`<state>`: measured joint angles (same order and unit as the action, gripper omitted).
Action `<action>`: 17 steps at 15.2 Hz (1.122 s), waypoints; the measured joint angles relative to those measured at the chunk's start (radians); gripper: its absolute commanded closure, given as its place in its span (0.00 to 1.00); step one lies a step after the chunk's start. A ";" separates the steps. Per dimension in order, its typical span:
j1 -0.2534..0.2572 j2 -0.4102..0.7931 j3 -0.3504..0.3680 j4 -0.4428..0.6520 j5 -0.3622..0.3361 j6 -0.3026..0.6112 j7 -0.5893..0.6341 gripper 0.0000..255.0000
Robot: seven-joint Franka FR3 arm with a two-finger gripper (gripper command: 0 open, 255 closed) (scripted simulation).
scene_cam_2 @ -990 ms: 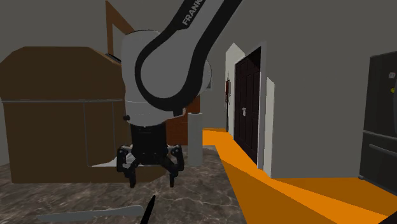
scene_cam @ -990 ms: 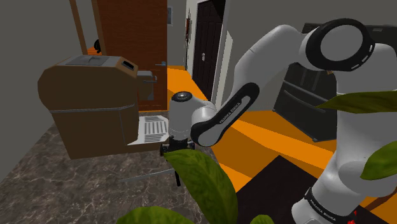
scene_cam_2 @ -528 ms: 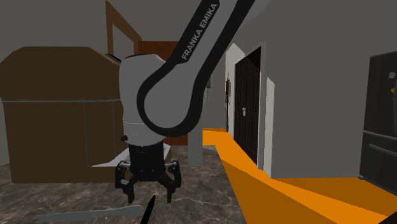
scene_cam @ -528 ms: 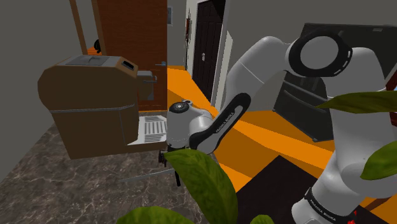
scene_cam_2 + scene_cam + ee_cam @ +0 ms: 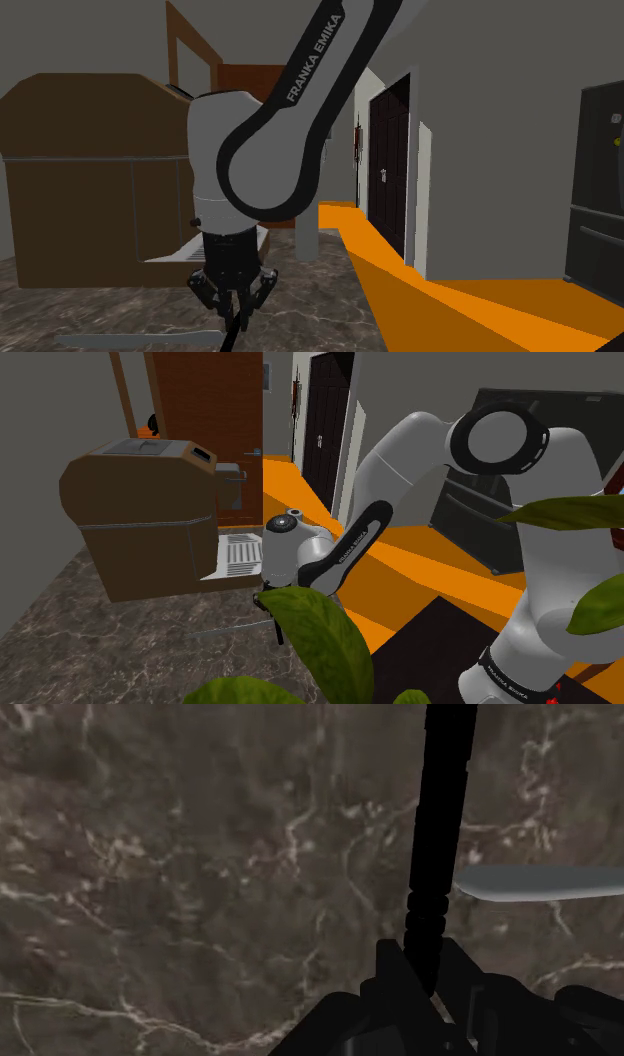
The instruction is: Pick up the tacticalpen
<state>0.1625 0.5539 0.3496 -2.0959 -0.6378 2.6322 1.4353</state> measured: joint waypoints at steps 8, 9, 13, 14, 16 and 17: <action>-0.016 -0.034 0.023 -0.008 0.028 -0.025 -0.022 1.00; -0.022 -0.046 0.030 -0.012 0.037 -0.033 -0.030 1.00; -0.042 -0.088 0.057 -0.018 0.073 -0.064 -0.060 1.00; -0.049 -0.102 0.065 -0.023 0.084 -0.073 -0.069 1.00; -0.061 -0.127 0.080 -0.027 0.107 -0.091 -0.088 1.00; -0.066 -0.139 0.087 -0.029 0.117 -0.099 -0.096 1.00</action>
<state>0.0964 0.4146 0.4366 -2.1247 -0.5204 2.5328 1.3390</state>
